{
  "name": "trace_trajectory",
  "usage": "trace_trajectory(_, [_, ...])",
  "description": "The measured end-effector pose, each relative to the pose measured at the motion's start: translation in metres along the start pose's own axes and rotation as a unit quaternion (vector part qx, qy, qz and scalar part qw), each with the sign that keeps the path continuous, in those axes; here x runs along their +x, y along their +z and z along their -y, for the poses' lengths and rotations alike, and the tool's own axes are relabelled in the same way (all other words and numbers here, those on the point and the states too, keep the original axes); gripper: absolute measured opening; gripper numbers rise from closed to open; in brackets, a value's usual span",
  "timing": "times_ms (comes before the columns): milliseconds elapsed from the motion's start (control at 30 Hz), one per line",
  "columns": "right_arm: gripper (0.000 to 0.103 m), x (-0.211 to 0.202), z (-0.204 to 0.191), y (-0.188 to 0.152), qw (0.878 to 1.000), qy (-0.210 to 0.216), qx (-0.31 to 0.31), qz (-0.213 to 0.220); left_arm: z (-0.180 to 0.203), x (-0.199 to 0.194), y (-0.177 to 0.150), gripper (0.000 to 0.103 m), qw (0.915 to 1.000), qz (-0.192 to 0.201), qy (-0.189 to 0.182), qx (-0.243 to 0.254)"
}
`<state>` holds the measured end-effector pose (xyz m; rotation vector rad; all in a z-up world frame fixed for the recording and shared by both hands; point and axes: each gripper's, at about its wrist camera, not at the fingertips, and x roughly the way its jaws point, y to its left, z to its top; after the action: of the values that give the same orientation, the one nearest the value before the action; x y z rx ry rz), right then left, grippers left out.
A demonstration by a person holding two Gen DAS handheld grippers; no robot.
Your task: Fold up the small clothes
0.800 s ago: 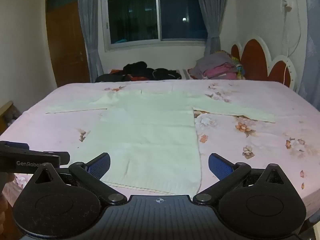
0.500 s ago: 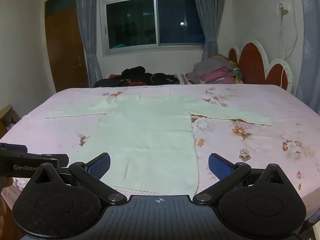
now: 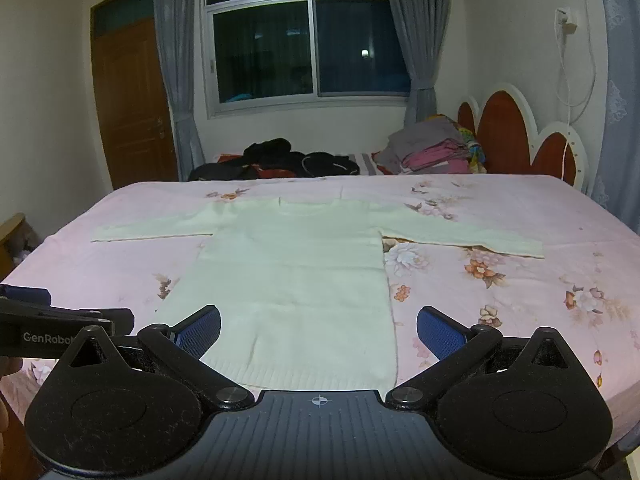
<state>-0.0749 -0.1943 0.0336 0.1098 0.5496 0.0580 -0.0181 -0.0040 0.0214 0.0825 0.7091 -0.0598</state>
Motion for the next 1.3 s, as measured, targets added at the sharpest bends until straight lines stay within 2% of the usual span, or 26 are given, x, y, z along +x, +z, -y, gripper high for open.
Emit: trace_trajectory(1300, [0.103, 0.01, -0.002, -0.001, 1.0, -0.003, 0.005, -0.005, 0.002, 0.008, 0.004, 0.103, 0.9999, -0.008, -0.004, 0.006])
